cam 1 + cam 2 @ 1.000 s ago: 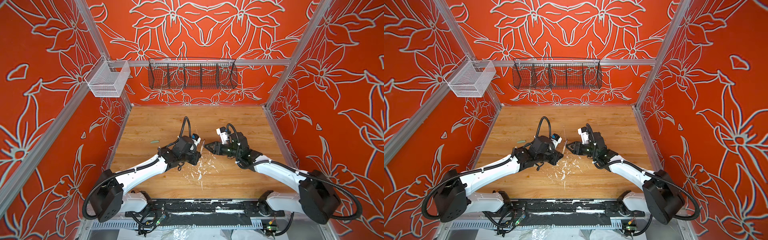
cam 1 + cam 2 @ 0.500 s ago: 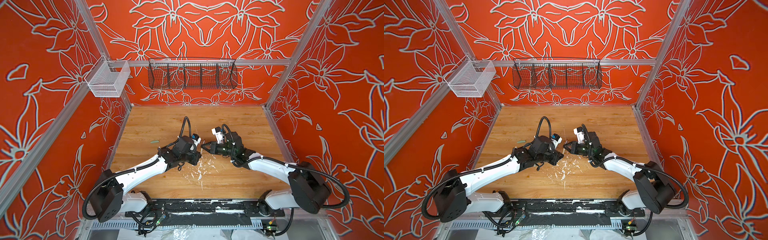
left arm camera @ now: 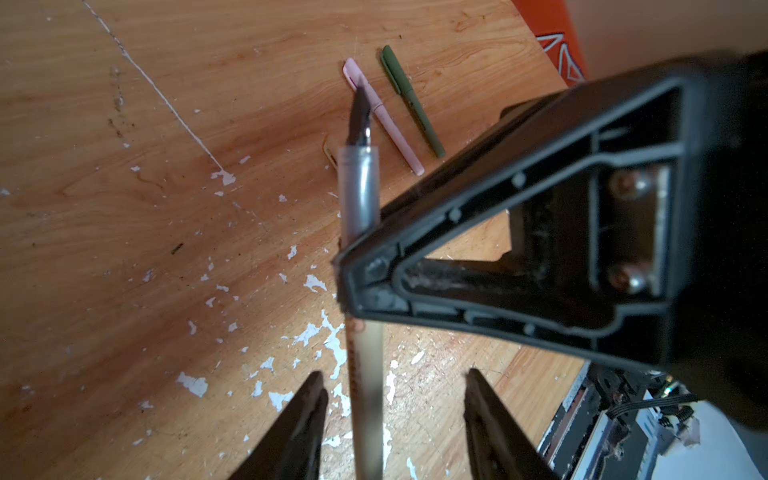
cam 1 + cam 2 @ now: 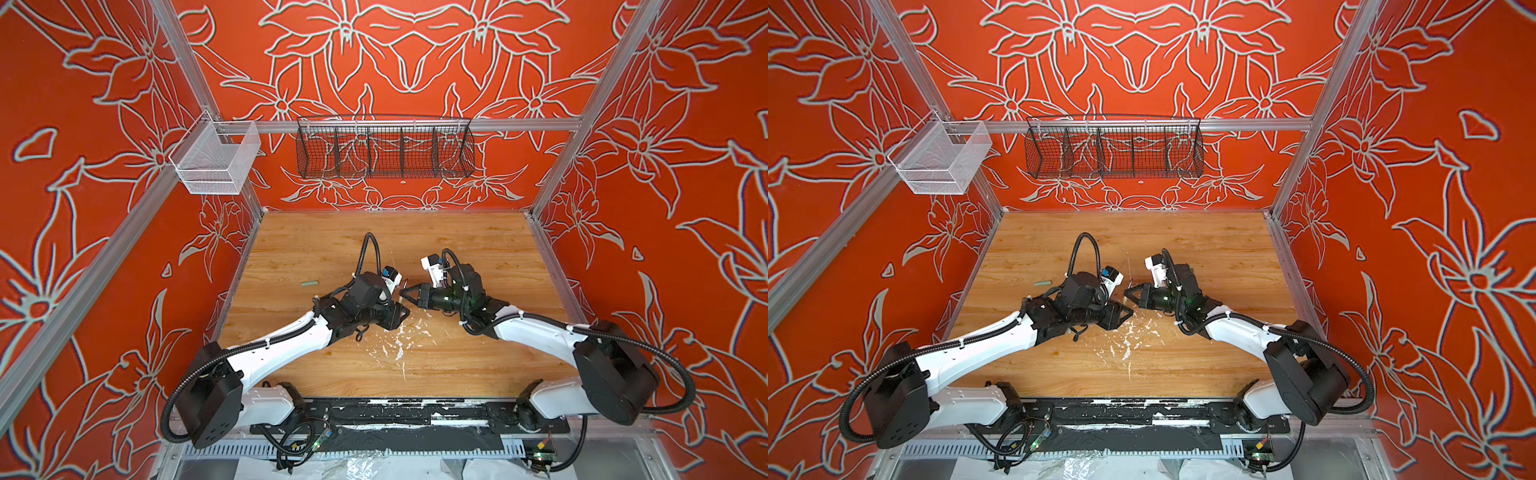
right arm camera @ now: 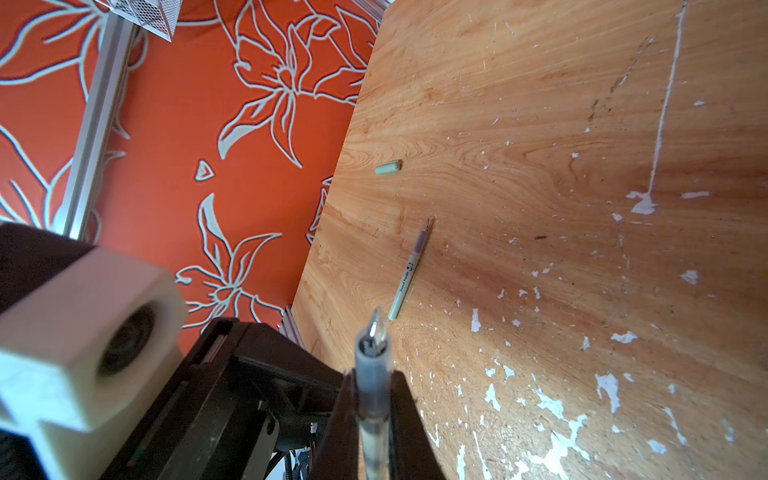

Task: Insert the pens into the pen caps

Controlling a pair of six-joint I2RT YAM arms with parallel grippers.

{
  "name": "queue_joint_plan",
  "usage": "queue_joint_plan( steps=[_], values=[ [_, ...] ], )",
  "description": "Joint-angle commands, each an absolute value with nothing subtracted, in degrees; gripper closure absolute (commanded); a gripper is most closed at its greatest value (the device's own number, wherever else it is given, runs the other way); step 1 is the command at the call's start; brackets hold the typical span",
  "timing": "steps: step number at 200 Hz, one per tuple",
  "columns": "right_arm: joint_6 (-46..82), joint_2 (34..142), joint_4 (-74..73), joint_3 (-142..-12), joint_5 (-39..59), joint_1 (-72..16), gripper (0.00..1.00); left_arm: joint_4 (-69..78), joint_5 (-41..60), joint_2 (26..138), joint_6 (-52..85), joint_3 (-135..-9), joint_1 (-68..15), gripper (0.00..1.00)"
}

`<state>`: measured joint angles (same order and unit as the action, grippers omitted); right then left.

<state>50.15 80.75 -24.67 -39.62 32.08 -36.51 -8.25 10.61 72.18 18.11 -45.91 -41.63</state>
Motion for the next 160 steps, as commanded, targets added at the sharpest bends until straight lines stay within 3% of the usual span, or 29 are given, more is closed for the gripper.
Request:
queue_joint_plan(
  steps=[1,73,114,160],
  values=[
    [51.1,79.9,-25.7,-41.0,33.1,-37.2,0.97,-3.7,12.2,70.4,18.5,-44.4,-41.7,0.51],
    [51.3,78.8,-25.4,-41.2,33.6,-37.8,0.98,-4.7,13.1,72.3,18.8,-44.2,-41.4,0.67],
    [51.3,78.3,-25.3,-41.3,33.8,-37.9,0.98,-4.7,13.1,72.7,18.7,-44.2,-41.3,0.68],
    [51.6,79.1,-25.2,-41.4,34.4,-38.1,0.97,-4.6,12.6,72.5,19.0,-44.6,-41.3,0.84]
  ],
)
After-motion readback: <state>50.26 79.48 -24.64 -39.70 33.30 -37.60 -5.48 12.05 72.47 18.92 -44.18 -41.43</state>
